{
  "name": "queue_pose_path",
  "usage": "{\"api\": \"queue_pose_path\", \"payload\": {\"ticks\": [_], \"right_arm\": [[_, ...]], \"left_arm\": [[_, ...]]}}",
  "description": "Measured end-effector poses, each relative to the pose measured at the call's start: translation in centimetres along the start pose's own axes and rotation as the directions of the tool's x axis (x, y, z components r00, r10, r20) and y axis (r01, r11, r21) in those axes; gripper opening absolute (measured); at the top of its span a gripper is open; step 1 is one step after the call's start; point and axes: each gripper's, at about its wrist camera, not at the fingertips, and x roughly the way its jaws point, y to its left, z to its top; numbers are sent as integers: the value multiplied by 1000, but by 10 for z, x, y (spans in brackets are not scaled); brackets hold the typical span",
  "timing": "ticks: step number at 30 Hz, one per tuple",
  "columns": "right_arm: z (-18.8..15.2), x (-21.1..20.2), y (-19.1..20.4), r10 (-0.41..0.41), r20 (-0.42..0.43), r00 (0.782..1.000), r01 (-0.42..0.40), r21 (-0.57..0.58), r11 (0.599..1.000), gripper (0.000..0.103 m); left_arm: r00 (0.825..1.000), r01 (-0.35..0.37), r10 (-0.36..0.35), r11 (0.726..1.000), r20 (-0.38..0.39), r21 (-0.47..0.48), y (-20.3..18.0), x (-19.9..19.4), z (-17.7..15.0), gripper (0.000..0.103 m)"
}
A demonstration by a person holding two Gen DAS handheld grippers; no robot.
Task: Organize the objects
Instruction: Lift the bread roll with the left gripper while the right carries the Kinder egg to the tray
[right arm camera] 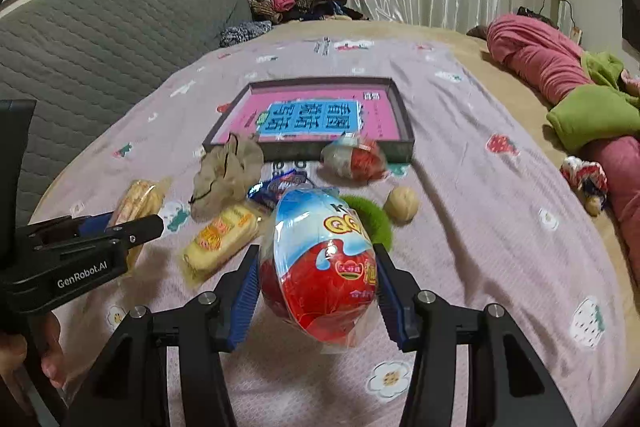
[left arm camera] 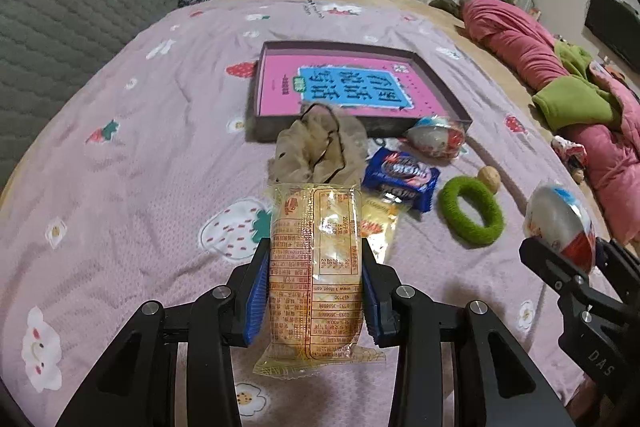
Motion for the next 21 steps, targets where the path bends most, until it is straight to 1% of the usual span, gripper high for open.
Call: {"api": "queue_pose_path", "payload": {"ticks": [10,13,21], "right_arm": [[23,-10,-12,14,30,999,-14,-26,1000,53],[30,-12,-13,19,40,999,-17,-38,999,53],[62,-5,-14,20,70,997,-15,-75,997,53]], "left_arm": [[999,-4,3,1000,49,20,-16,-17,26,41],[998,-7,6,1000,58,23,-20,-18,34,41],[997,-7,4,999,83,42,-30,-14,62,41]]}}
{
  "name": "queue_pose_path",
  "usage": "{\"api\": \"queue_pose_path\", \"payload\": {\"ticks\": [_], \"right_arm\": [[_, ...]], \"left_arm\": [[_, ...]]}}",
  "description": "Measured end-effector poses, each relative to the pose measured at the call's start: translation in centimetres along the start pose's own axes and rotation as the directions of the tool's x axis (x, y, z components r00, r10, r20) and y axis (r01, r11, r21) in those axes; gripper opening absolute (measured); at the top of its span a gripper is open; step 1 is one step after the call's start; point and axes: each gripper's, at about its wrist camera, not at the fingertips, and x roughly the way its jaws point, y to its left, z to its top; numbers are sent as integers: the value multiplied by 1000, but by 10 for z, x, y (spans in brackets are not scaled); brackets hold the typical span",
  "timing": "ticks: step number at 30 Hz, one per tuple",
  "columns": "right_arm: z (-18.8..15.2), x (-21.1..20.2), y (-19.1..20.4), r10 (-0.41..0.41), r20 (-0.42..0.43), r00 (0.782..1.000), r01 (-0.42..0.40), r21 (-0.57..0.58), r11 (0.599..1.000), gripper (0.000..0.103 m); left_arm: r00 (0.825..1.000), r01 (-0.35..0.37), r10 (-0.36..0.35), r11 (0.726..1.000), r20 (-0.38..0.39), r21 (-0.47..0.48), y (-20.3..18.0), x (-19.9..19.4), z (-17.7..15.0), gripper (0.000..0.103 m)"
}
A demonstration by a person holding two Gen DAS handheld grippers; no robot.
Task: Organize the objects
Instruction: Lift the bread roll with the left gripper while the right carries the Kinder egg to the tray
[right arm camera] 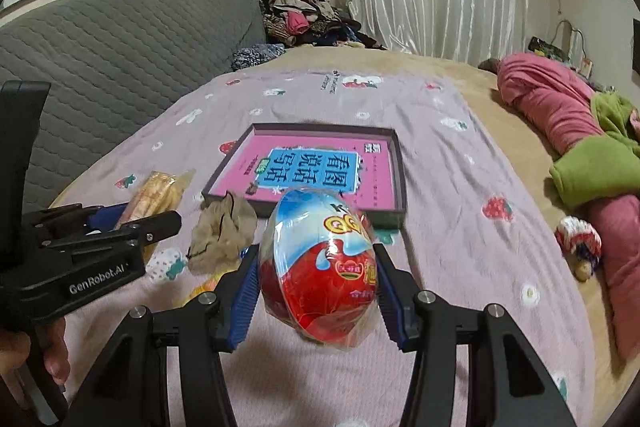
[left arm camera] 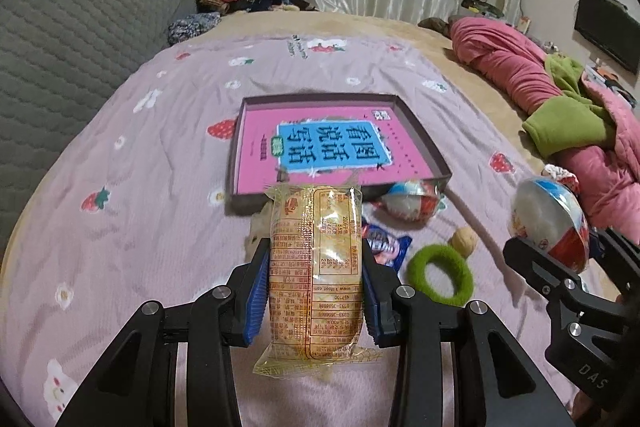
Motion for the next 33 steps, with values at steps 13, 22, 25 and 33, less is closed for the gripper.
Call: {"api": "queue_pose_path", "payload": {"ticks": [13,22,25,33], "right_arm": [[51,46,-7,8,17,1000,-7,-18,1000,53],[85,80,-17,8,40,999,-7,-7,1000,53],[96,91,-22,10,55,998,-10,0,1000,53],[131,141,-37,16,25,1000,-16,-12,1000,53]], "left_arm": [[1000,-13,13,1000,3,5,-2,39,46,41],[1000,-19,19,1000,12,-7,4,71,76,41],[999,-27,27,1000,27,-15,7,83,91,41],[998,-58,58,998,8,-9,18,132,128,41]]}}
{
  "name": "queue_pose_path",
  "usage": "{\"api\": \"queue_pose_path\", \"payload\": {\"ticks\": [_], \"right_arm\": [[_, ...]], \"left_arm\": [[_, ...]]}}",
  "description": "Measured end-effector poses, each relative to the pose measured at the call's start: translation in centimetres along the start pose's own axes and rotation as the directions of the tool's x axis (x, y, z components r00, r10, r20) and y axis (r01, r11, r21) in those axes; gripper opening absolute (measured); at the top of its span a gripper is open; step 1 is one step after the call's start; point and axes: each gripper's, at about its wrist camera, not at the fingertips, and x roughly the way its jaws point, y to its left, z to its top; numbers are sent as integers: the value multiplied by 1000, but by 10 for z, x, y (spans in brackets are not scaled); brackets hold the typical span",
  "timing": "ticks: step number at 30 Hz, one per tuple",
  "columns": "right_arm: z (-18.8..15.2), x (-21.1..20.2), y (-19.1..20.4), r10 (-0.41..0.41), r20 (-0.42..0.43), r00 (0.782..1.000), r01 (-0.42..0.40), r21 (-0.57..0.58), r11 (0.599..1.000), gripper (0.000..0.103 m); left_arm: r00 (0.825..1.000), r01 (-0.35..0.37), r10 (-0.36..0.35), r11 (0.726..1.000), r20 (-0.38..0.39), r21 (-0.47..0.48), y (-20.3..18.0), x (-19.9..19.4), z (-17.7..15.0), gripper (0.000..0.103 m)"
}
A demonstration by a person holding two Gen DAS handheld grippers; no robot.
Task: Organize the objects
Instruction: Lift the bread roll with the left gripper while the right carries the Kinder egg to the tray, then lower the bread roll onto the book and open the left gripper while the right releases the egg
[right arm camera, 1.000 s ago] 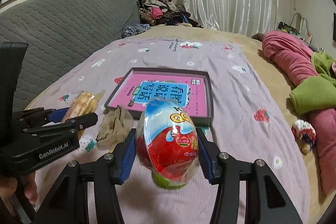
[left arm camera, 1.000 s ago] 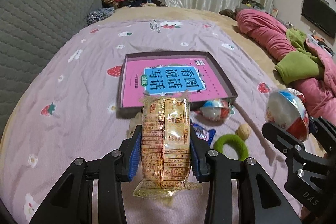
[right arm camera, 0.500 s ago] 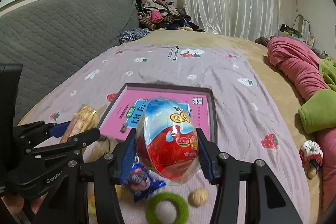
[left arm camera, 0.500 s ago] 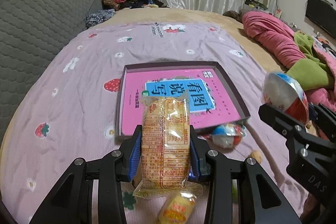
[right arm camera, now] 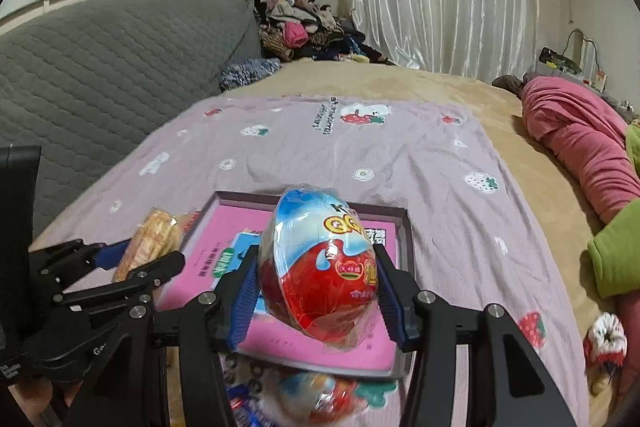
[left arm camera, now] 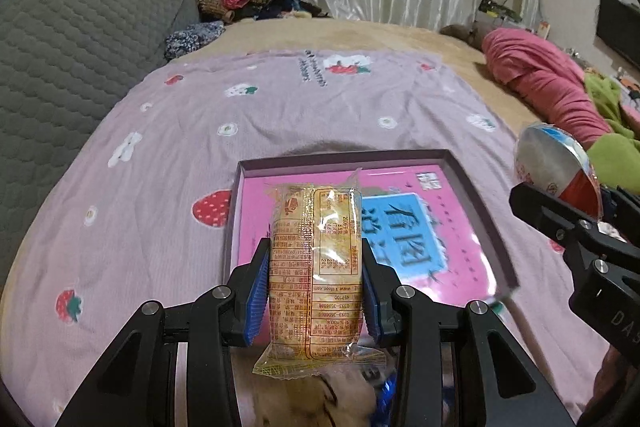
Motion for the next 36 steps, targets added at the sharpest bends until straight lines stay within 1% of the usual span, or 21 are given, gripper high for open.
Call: {"api": "queue_pose_path", "payload": {"ticks": [1,4,6,9,12,17,18,19,21,25,28,29,33,35,36], "right_arm": [[2,7,-1,-1,-7,1000,1,-2,1000,53],[10,40,-8,-6,-54,999,6,-11,1000,53],[12,57,-11,3,-78,997,-4,-20,1000,53],[13,87,-17,-16,-110,994,13,-29,999,53],[14,111,-28,-4,-135,991,4,-2,1000,53],[10,144,-44,17,-152,988,-7,70,998,53],[8,148,-44,3,-155,988,6,63,998,53],[8,152,-43,-10,-152,988,18,48,999,53],[4,161,-41,-42,-174,984,45,14,999,53],[-3,173,-40,-46,-185,982,48,10,999,54],[-8,182,-39,-85,-195,977,83,-20,996,54],[-10,185,-39,-104,-201,974,100,-29,995,54],[-9,186,-41,-121,-199,973,117,-34,993,55],[-8,184,-42,-127,-191,973,123,-29,992,58],[-8,183,-41,-125,-190,974,121,-30,992,59]], "left_arm": [[1000,7,-7,1000,-2,-7,2,8,5,41],[1000,-9,8,1000,-24,-4,6,33,16,41],[999,2,-3,1000,-45,-14,10,53,21,41],[997,10,-12,1000,-79,-16,13,80,27,41],[994,38,-42,998,-100,-40,18,101,31,41],[992,50,-59,995,-114,-84,27,127,33,41],[991,61,-71,994,-114,-88,28,131,33,41],[991,55,-65,994,-119,-89,29,136,31,41],[991,53,-65,994,-120,-96,33,143,29,41],[989,60,-75,992,-130,-112,39,160,25,41],[987,52,-67,994,-148,-101,39,171,23,41],[986,56,-71,993,-149,-105,39,173,23,41],[987,65,-83,990,-141,-125,43,173,22,42],[987,56,-73,990,-140,-127,44,172,23,47],[987,60,-78,989,-139,-134,45,172,23,53]]}}
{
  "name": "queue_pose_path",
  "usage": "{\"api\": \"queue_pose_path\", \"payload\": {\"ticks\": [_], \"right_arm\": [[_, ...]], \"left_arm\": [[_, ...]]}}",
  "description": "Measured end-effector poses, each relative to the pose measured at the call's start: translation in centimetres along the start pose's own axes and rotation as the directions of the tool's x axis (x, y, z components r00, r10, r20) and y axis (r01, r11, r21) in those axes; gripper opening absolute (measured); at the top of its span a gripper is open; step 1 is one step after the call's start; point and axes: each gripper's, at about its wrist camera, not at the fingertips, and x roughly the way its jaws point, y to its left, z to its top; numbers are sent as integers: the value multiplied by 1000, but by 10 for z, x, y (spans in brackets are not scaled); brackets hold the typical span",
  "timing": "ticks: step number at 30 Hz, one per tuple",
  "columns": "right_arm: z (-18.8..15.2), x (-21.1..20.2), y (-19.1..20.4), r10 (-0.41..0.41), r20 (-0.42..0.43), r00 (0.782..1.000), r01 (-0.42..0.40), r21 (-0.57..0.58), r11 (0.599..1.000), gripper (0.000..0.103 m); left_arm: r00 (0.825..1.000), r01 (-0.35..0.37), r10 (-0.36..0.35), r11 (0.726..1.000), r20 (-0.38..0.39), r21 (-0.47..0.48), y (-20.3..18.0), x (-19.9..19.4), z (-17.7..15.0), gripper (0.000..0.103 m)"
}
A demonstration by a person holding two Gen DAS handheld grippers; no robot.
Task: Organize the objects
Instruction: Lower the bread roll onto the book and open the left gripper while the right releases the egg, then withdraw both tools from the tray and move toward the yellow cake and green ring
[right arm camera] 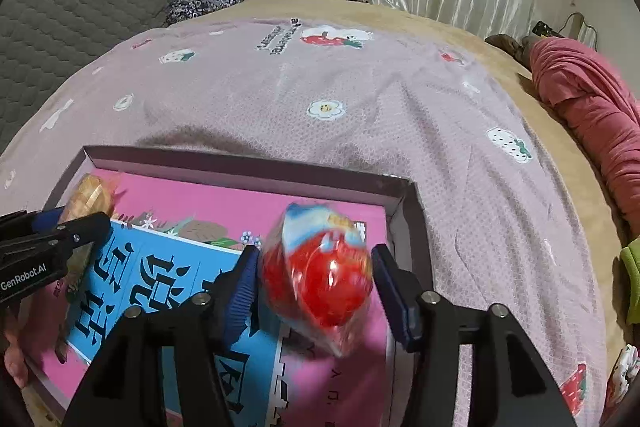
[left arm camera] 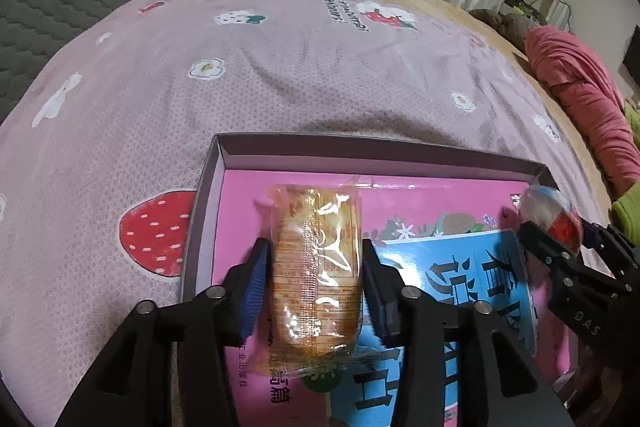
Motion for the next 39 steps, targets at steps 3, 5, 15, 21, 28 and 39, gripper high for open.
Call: {"api": "queue_pose_path", "payload": {"ticks": [3,5,15,21,28,39], "right_arm": [[1,-5,-1,-2,11,1000,2,2,1000,65],[2,-7,-2,-6,20,1000,6,1,1000,66],[4,-20,-8,-1,48,999,-1,29,1000,75],[5,-38,-11,16,74,997,-20,49,999,79],[6,-111,-6,30,192,981,-36,30,999,93],[-37,-218,5,48,236,970,-46,-13,999,97]], "left_arm": [[1000,3,-3,1000,3,-9,2,-1,0,61],[1000,7,-7,1000,6,-13,4,-3,0,61],[997,8,-5,999,74,-40,11,-28,5,78],[993,5,-1,999,116,-36,11,-55,5,83],[968,-31,24,999,249,24,-4,-125,-8,103],[963,-58,53,998,263,11,-14,-208,-54,103]]}}
